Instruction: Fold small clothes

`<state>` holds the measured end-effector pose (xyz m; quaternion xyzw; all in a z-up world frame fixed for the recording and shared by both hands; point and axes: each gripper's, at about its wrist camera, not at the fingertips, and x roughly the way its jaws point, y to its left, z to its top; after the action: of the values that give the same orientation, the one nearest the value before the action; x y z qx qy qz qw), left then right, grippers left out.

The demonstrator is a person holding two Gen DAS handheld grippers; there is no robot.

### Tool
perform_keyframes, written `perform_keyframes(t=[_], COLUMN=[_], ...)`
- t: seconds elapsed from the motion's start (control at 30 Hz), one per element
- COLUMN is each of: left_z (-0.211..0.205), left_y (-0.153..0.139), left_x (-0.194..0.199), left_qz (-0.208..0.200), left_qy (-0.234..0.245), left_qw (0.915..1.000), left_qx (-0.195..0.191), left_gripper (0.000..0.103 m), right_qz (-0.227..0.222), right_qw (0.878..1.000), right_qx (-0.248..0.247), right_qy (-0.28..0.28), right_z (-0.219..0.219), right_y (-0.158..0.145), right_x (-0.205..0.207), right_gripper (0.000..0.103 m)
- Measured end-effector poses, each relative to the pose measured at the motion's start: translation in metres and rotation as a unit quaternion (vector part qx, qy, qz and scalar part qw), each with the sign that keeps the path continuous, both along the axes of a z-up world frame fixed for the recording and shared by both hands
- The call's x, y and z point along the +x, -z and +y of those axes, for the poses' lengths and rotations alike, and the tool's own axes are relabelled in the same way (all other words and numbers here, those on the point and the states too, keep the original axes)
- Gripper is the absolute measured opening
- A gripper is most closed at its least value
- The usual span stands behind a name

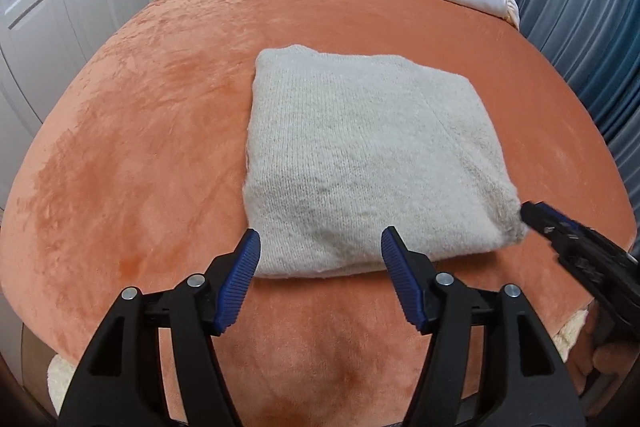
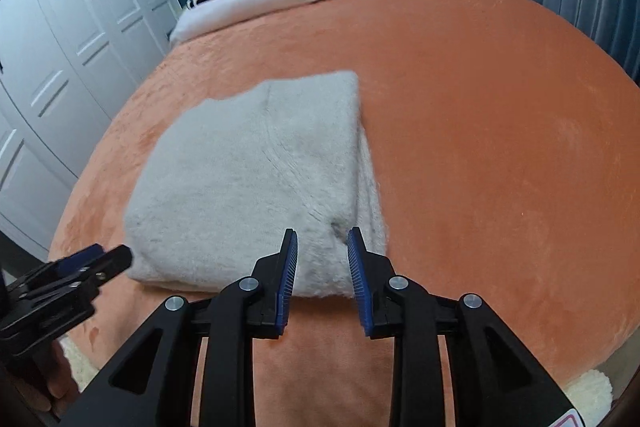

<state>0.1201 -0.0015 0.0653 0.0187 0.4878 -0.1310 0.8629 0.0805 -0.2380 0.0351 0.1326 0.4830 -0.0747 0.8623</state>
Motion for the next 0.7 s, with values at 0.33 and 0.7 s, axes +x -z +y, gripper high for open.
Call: perform_keyframes(t=[0.33,0.7], left_z=[0.011,0.019], left_y=[0.022,0.018], left_x=[-0.008,-0.045], left_qz=[0.021,-0.02], left_qy=[-0.016,-0.039], left_qw=[0.9994,0.9987], left_qx=[0.024,0.024], left_gripper=[0.061,0.085], right_qz=[-0.032,-0.059], right_qw=[0.999,0.998], right_qx=[0.032,0.015], right_qy=[0.028,0.028], right_z=[0.001,0.028], right_y=[-0.009,-0.007], right_x=[-0.037,-0.071], right_gripper=[0.033,0.045])
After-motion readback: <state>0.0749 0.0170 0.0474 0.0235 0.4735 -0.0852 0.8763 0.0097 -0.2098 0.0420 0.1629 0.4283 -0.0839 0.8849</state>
